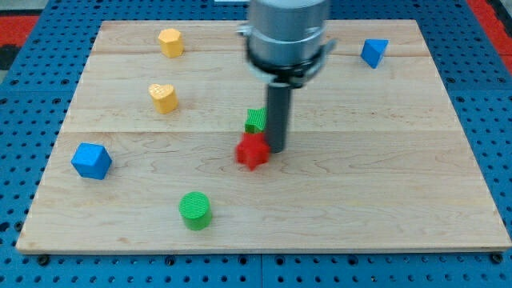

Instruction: Place the red star to the bottom of the blue cube

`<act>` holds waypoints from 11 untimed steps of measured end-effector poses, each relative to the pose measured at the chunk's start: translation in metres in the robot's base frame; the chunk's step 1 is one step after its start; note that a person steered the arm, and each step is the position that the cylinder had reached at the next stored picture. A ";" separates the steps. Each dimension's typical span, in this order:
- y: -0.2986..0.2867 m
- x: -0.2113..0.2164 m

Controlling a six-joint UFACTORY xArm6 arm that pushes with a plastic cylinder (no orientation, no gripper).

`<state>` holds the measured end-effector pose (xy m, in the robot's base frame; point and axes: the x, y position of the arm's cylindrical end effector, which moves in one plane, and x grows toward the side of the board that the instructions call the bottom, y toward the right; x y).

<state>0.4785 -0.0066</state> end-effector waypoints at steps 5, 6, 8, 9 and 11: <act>-0.104 0.018; -0.143 0.032; -0.174 0.068; -0.218 0.119; -0.287 0.075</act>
